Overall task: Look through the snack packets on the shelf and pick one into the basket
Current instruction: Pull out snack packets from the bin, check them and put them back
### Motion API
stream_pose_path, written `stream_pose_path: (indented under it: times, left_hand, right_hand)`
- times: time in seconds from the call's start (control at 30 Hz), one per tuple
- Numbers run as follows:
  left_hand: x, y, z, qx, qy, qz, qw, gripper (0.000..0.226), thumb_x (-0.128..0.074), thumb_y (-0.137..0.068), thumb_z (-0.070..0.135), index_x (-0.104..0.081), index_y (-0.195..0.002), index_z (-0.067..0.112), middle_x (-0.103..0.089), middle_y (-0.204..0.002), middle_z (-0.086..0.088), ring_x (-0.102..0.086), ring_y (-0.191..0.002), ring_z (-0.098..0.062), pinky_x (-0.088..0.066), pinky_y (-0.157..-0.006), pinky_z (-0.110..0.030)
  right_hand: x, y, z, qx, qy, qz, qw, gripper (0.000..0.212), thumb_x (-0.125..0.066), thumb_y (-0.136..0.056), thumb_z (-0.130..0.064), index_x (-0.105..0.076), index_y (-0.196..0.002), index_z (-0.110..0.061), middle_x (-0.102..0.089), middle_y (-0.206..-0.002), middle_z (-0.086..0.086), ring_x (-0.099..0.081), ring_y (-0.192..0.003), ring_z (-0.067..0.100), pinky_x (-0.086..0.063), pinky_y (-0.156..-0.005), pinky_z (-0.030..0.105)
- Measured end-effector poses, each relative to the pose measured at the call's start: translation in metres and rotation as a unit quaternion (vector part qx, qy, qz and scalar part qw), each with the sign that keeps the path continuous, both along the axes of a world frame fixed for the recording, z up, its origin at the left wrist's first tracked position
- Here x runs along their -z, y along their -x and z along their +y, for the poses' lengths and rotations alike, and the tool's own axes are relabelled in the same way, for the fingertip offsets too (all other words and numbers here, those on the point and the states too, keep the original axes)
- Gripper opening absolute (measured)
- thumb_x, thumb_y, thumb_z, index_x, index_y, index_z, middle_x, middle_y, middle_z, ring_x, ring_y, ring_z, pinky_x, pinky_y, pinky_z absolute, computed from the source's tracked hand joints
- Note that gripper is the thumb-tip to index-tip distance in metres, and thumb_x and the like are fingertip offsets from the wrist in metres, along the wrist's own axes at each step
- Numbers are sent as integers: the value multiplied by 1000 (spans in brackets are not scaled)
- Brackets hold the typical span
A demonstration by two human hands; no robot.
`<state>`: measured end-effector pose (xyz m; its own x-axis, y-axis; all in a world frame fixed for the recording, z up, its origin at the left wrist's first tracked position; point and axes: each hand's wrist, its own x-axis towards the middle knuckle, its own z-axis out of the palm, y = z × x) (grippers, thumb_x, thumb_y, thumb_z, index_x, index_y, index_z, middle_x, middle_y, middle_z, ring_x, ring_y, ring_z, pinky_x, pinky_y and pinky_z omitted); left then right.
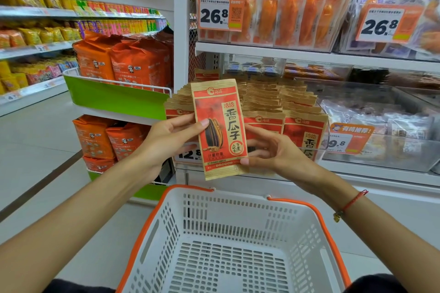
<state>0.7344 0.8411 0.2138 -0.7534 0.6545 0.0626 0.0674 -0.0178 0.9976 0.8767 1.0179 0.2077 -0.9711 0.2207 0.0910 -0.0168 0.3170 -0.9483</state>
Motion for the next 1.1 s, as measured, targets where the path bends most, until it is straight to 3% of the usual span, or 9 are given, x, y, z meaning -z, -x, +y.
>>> stream_pose_path:
  times: [0.2,0.33,0.43,0.57,0.7,0.77,0.83,0.97,1.1]
  left_hand:
    - [0,-1,0,22,2,13,1000,26,-68,-86,34,-70,-112,30,-76,-99,8,-69,-101,-5,-52,-89,-24]
    - [1,-10,3,24,-13,28,999,16,-68,-87,31,-70,-102,34,-76,-90,15,-69,-86,5,-52,-68,-10]
    - [1,-12,4,-37,-32,66,997,25,-72,-83,31,-69,-108,31,-73,-96,16,-67,-86,8,-53,-68,-10]
    - [-1,-16,5,-100,-26,102,989,35,-77,-79,31,-60,-109,24,-67,-101,12,-69,-83,1,-56,-70,-22]
    - [-8,-31,10,-35,-34,93,994,22,-62,-92,26,-67,-112,17,-69,-109,4,-69,-85,3,-56,-63,-15]
    - [-13,-38,10,20,-49,54,997,31,-52,-95,39,-67,-117,24,-65,-122,11,-67,-101,-1,-57,-67,-19]
    - [-15,-44,9,76,-52,43,995,34,-48,-92,48,-68,-112,30,-70,-115,15,-67,-103,-3,-58,-70,-20]
    - [-16,-47,6,96,-50,54,993,33,-53,-93,39,-64,-119,23,-75,-106,5,-70,-100,-7,-58,-78,-24]
    - [-14,-36,2,80,-42,40,995,31,-54,-94,37,-63,-120,22,-75,-104,2,-71,-97,-10,-59,-79,-26]
  right_hand:
    - [1,0,-2,13,29,2,999,61,-71,-79,-16,-48,-133,-30,-74,-105,1,-71,-99,16,-56,-86,27]
    - [0,-1,-9,-1,45,1,999,54,-70,-76,-24,-55,-128,-19,-73,-112,1,-68,-106,14,-53,-94,30]
    - [-2,-1,-15,20,45,40,998,51,-71,-76,-24,-55,-124,-19,-73,-110,0,-69,-104,14,-55,-91,30]
    - [-8,-3,-31,71,-74,97,990,36,-74,-83,-17,-51,-110,-17,-72,-104,-6,-70,-94,5,-58,-80,25]
    - [-12,-4,-45,133,-211,159,955,35,-74,-83,-15,-47,-103,-20,-68,-96,-16,-69,-81,3,-58,-67,25]
    - [-13,-5,-46,154,-258,167,939,37,-74,-81,-13,-45,-104,-22,-68,-91,-16,-68,-77,5,-56,-64,28]
    - [-13,-6,-45,159,-301,163,926,41,-73,-81,-14,-42,-106,-25,-66,-90,-16,-66,-76,3,-54,-63,24]
    - [-10,-6,-47,134,-372,158,905,47,-69,-85,-21,-38,-120,-26,-55,-120,-10,-53,-80,-8,-44,-67,8]
    - [-5,-3,-46,123,-386,140,903,52,-64,-90,-36,-45,-137,-22,-35,-148,-8,-43,-115,1,-37,-92,16]
